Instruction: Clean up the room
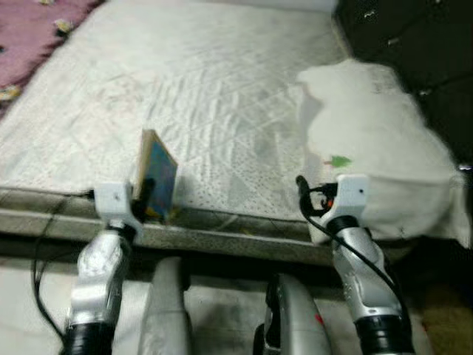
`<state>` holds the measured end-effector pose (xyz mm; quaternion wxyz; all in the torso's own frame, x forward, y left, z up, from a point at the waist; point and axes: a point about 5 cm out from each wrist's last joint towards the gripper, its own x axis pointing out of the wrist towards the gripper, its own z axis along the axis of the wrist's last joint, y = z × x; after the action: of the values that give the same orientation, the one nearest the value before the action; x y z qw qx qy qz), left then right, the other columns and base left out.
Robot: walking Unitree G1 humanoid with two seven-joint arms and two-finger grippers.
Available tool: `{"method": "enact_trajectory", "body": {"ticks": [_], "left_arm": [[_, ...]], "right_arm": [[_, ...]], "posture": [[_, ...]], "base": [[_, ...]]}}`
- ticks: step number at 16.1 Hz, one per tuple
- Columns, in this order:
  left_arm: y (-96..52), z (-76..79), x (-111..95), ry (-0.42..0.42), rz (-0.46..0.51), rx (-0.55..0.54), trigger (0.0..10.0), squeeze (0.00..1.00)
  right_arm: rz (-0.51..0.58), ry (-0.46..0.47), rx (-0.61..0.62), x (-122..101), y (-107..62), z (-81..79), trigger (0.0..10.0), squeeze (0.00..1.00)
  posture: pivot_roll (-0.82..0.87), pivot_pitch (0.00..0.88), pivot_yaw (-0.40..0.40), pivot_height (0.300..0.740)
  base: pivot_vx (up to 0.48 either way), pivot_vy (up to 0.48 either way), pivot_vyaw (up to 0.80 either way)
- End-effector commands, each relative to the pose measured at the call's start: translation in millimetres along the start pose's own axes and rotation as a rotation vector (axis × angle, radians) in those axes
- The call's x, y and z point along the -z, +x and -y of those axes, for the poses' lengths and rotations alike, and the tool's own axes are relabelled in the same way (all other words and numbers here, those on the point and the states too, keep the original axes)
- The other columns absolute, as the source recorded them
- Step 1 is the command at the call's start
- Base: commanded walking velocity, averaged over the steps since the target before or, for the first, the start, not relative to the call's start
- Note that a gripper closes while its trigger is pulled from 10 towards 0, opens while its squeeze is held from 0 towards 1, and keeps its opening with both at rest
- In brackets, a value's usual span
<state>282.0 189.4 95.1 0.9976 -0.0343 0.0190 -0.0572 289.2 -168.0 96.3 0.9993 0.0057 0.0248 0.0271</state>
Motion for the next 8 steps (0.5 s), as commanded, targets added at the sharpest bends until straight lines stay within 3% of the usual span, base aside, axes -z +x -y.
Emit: {"method": "enact_trajectory", "body": {"ticks": [1,3,8], "left_arm": [[1.3,5.5,-7.9,-0.015,0.049,0.031,10.0,0.00],[1.0,4.8,-9.6,-0.024,0.060,0.042,10.0,0.00],[3.7,6.3,-16.3,-0.029,0.083,0.056,10.0,0.00]], "right_arm": [[0.005,-0.004,0.011,-2.1,0.5,3.5,10.0,0.00],[0.005,-0.005,0.010,-2.2,0.1,3.4,10.0,0.00],[0.004,-0.006,0.011,-2.1,-0.6,3.5,10.0,0.00]], "posture": [[0.03,0.114,-0.055,0.600],[0.03,0.116,-0.056,0.600],[0.03,0.121,-0.056,0.600]], "base": [[0.000,0.000,0.00],[0.157,0.000,0.00],[0.400,0.000,0.00]]}}
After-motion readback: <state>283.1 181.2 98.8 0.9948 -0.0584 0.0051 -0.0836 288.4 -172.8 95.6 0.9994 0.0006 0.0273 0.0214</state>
